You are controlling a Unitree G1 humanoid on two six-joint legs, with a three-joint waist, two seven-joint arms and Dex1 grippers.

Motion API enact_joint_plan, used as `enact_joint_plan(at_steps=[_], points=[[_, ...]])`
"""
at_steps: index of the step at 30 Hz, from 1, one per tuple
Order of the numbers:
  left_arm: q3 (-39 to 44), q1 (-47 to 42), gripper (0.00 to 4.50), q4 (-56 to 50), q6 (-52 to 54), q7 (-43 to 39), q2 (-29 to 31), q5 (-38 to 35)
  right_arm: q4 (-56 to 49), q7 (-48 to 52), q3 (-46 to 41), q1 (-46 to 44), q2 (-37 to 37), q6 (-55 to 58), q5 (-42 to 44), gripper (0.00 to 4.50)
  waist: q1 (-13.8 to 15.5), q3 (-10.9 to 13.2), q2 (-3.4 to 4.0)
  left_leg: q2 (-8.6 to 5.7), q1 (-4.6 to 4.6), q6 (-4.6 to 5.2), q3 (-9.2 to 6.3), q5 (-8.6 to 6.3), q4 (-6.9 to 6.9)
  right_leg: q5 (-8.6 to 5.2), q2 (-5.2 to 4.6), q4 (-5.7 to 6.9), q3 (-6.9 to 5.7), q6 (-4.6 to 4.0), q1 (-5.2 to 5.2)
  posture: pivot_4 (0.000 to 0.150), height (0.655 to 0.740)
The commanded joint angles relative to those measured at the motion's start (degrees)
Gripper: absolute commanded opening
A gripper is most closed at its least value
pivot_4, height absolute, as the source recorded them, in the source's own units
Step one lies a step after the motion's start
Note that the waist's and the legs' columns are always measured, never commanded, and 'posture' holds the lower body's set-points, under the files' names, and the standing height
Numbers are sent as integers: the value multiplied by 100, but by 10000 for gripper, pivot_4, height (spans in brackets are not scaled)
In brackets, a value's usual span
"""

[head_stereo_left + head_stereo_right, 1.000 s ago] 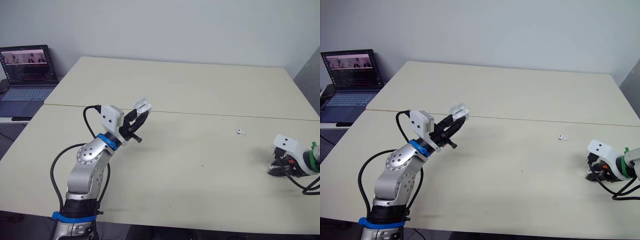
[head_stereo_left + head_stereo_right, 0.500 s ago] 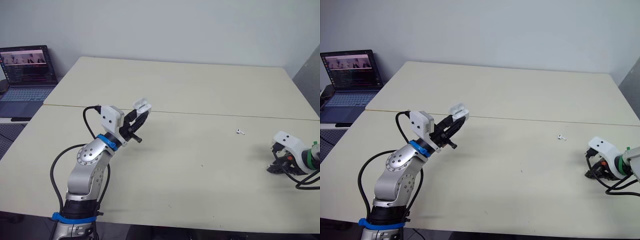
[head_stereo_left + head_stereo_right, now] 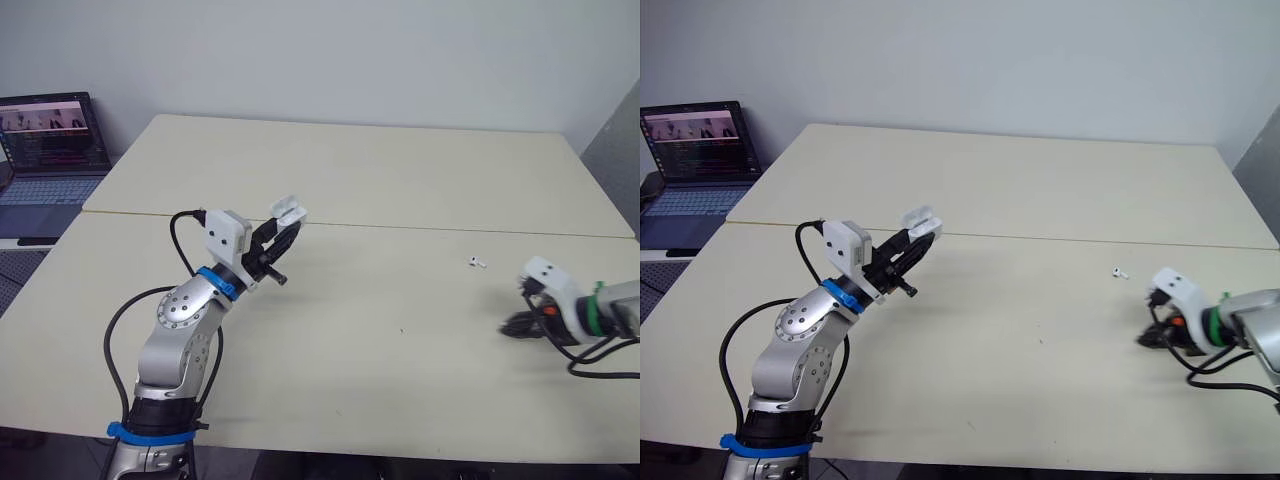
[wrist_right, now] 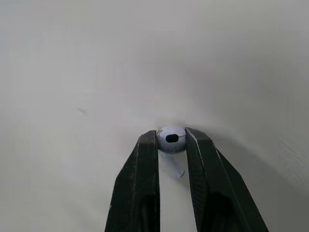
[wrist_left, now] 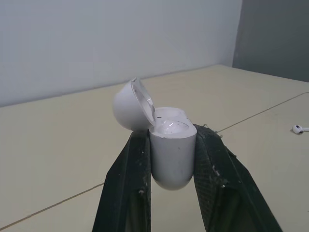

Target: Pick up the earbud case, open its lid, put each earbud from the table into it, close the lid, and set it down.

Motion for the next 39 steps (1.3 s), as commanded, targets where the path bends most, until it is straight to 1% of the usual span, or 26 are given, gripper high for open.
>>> enact_joint_plan(at_steps=[1,5,6,8,10,13,18,26,39], points=[[-148,-253,7871,-135,-123,-87,-136,-71,-768,-522,-668,-631,1024,-637,635,4004,-13,0,0,-1,0,0,-1,0,1,0,0,2,1,1,0,1500,7400],[-335,-559,7871,33,-132,-122,-423,-92,-1305,-2017,-1061,-1426,2923,-639,1107,4004,-28,0,0,-2,-4,-2,-8,1,1,1,1,3,-3,2,0,1500,7400],[-377,-638,7871,79,-139,-125,-499,-88,-1420,-2350,-1098,-1583,3332,-639,1207,4004,-29,0,0,-1,-7,-2,-11,1,0,11,1,2,-8,-16,-1,1500,7400],[-447,-786,7871,185,-177,-133,-626,-53,-1596,-2974,-1083,-1809,4043,-684,1278,4004,10,-1,0,-3,-14,-2,-13,1,-2,16,-3,1,-12,-24,-4,1500,7400],[-477,-955,7871,346,-244,-154,-726,-30,-1636,-3552,-1044,-1945,4685,-756,1328,4004,32,-1,1,-3,-19,-3,-14,0,-4,17,-5,-1,-16,-25,-7,1500,7400],[-510,-1183,7871,579,-346,-152,-858,19,-1619,-3976,-850,-1898,5183,-931,1254,4004,66,-1,2,-3,-41,-3,-17,0,-4,17,-7,-1,-18,-27,-25,1500,7400],[-541,-1373,7871,821,-476,-196,-945,63,-1534,-4385,-734,-1732,5483,-1155,1240,4004,57,-2,2,-4,-44,-2,-17,0,-4,18,-8,0,-18,-27,-29,1500,7400],[-632,-1392,7871,808,-515,-242,-1012,65,-1320,-4564,-482,-1647,5436,-1574,1060,4004,43,-2,3,-3,-42,-2,-18,0,-5,18,-5,4,-19,-28,-30,1500,7400],[-651,-1504,7871,844,-585,-247,-1077,146,-1089,-4728,-253,-1548,5386,-1616,1090,4004,43,-2,3,-3,-43,-2,-17,0,-5,18,-5,2,-18,-28,-30,1500,7400]])
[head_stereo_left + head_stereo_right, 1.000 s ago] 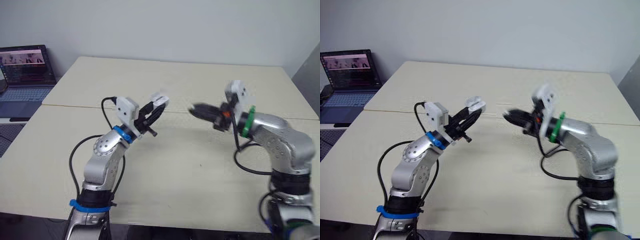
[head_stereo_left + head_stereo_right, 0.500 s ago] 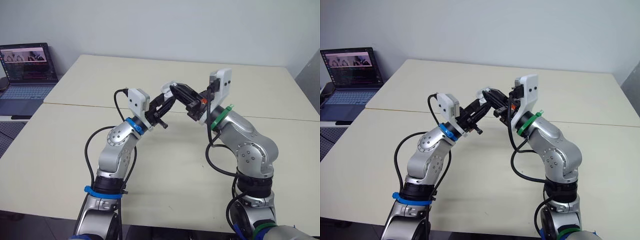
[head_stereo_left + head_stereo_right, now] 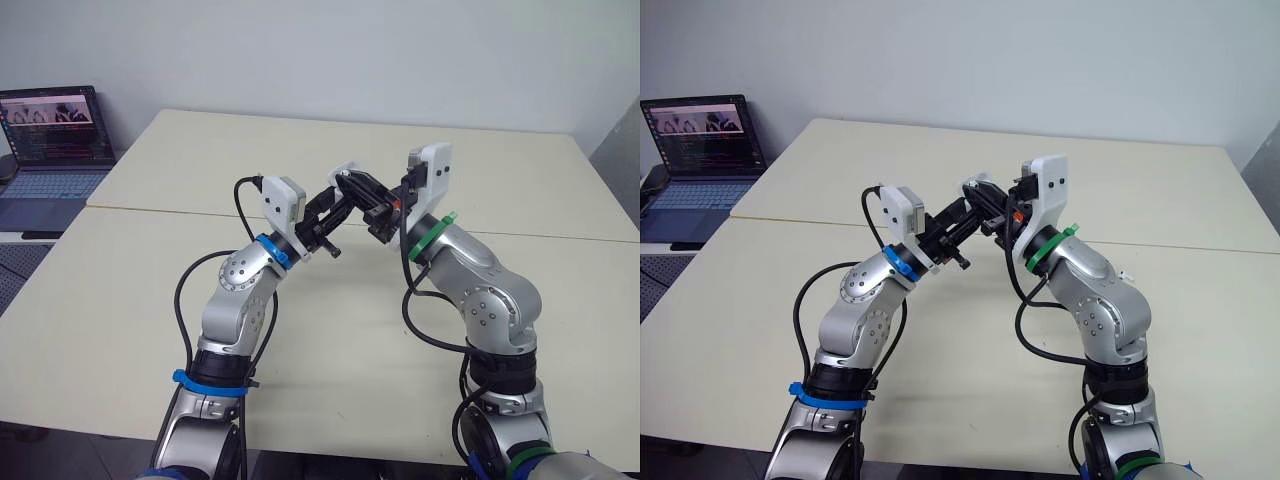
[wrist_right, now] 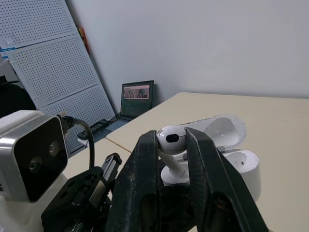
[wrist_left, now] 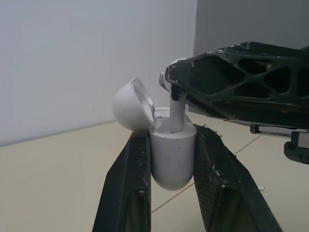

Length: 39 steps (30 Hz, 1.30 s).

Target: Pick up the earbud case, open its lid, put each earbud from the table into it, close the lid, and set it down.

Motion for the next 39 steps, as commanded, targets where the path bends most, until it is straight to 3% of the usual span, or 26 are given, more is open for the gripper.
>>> enact_joint_plan(at_steps=[1,11,17,27,30,34,39], points=[[-25,-169,7871,-125,-202,-21,-61,12,-25,-57,61,0,-9,-38,16,4004,0,0,0,0,0,0,0,0,0,0,0,0,0,0,0,1500,7400],[-23,-198,7871,-127,-213,-20,-124,50,121,-296,182,125,-88,-47,-163,4004,-1,0,0,0,0,0,0,0,0,0,0,-1,0,0,0,1500,7400],[1,-188,7871,-115,-218,-38,-106,63,94,-266,179,138,-71,-148,-158,24701,-1,0,0,0,0,0,0,0,-1,0,0,-1,0,0,0,1500,7400],[82,82,7871,-156,-142,-61,65,73,-178,-88,-638,-270,-435,-282,375,24701,-1,0,0,0,0,0,1,0,-2,0,0,-2,1,0,0,1500,7400],[200,312,7871,-253,-100,-134,317,53,226,304,-878,-115,-1552,-319,-32,24701,9,0,0,0,-1,1,0,0,-4,-1,0,-5,-1,0,0,1500,7400],[268,468,7871,-410,-29,-151,501,-18,1428,1134,-438,592,-3010,-1069,-994,24701,35,0,-2,-6,-2,1,3,-1,-4,-1,-8,-18,0,0,6,1500,7400],[287,491,7871,-532,62,-95,530,-39,2912,1628,-428,766,-3416,-1961,-1435,24701,-41,0,0,-5,3,2,16,-1,-4,-1,-4,-11,16,0,1,1500,7400]])
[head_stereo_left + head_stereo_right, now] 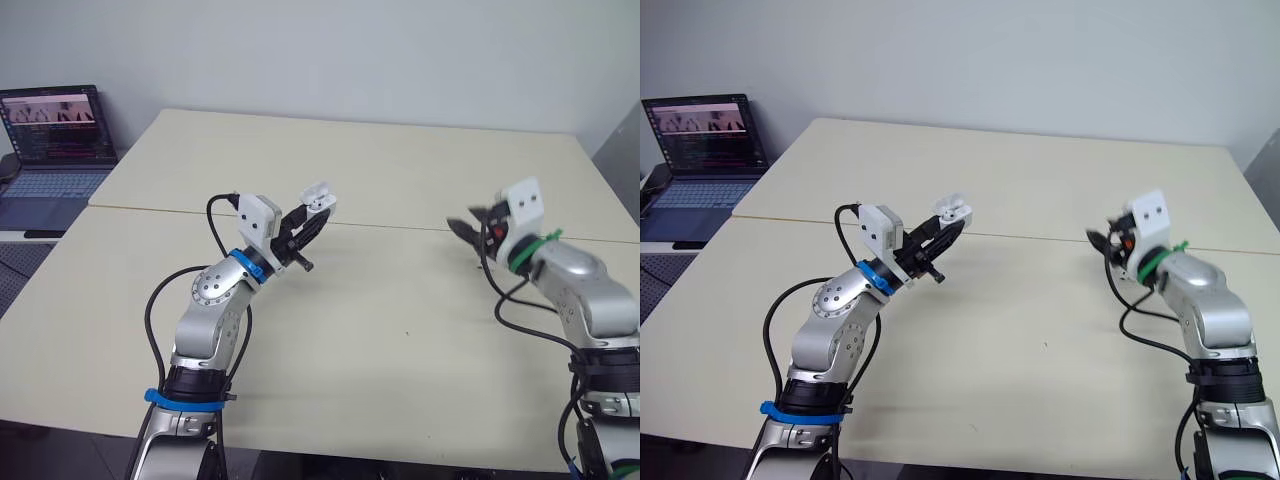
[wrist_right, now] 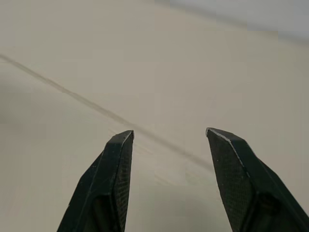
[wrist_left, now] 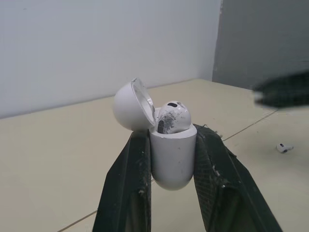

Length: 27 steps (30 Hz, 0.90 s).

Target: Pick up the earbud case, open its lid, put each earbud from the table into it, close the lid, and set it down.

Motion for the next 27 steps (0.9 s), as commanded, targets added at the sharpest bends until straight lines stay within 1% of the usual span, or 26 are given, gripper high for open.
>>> enact_joint_plan(at_steps=[1,4,7,13,22,27], points=[[11,-54,7871,-421,42,40,-6,-111,565,419,-60,-110,-204,-702,-223,24701,-49,0,0,2,0,0,-1,0,0,0,3,2,0,0,-1,1500,7400],[1,-15,7871,-527,116,73,-3,-134,1058,679,-56,-144,-272,-940,-323,24701,-76,0,0,5,4,0,-4,0,-1,0,5,6,-1,0,0,1500,7400],[0,27,7871,-604,164,75,9,-149,1330,946,-37,-178,-312,-927,-326,24701,-81,0,0,4,4,0,-3,0,2,0,5,6,0,0,1,1500,7400],[31,-1,7871,-612,206,69,26,-146,1601,1186,15,-238,-319,-884,-396,24701,-79,0,0,3,3,0,-4,0,3,1,4,6,-1,1,3,1500,7400],[41,26,7871,-635,222,54,65,-146,1774,1263,65,-121,-475,-842,-706,24701,-75,0,0,2,3,-1,-5,0,3,1,3,6,-2,1,3,1500,7400],[20,-11,7871,-604,208,35,59,-147,1845,1246,3,-135,-409,-820,-725,24701,-76,0,0,2,4,-1,-5,1,4,1,3,6,-2,1,5,1500,7400]])
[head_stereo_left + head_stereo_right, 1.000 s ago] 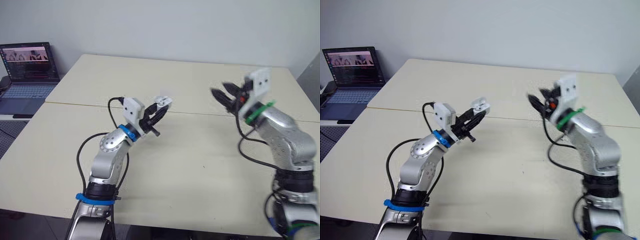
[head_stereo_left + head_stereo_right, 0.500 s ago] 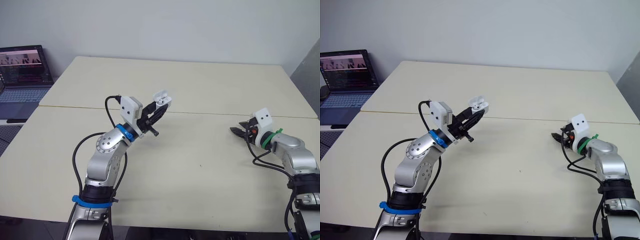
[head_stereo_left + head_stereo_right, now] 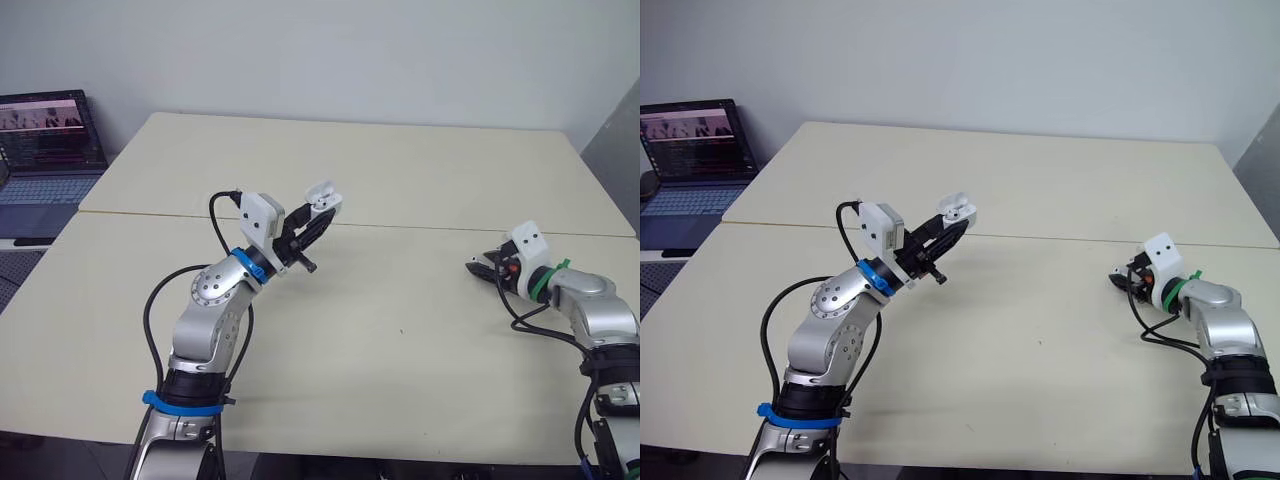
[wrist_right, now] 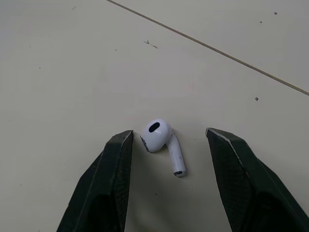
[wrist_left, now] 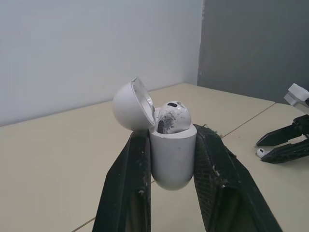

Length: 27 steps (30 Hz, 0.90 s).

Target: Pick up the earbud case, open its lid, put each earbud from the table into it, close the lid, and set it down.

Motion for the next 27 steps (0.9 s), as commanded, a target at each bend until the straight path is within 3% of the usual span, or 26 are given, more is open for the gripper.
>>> enact_joint_plan(at_steps=[1,2,5,9,17,23,27], points=[[47,-74,7871,-249,-43,8,21,-78,40,23,-96,-17,-38,-12,-11,24701,0,0,0,0,0,0,0,0,1,0,0,0,0,0,1,1500,7400],[48,-83,7871,-235,-49,3,21,-77,50,33,-85,-25,-33,-7,-14,24701,0,0,0,0,0,0,0,0,1,0,0,0,0,0,1,1500,7400],[49,-97,7871,-210,-64,-8,24,-67,119,31,-66,-35,-11,-76,-40,18992,0,0,0,0,2,0,-1,0,1,0,0,0,-1,0,3,1500,7400],[46,-90,7871,-236,-61,9,14,-64,143,39,-48,-26,48,-176,-61,4752,0,0,0,-1,9,0,0,0,2,0,-1,0,0,0,11,1500,7400],[37,-35,7871,-274,-61,46,-12,-60,-486,340,-145,282,-281,155,89,4159,4,0,0,0,16,0,0,0,0,0,0,1,0,0,15,1500,7400],[41,96,7871,-329,-72,19,-21,-84,-1967,1715,-170,1550,-1993,643,115,4159,125,0,9,-8,7,0,-2,-1,-1,-1,-8,-10,-1,2,15,1500,7400],[51,243,7871,-365,-97,51,-50,-80,-2071,2605,-451,2663,-3284,335,-48,4159,115,0,10,-11,14,0,0,-1,1,-6,-10,-9,1,11,21,1500,7400]])
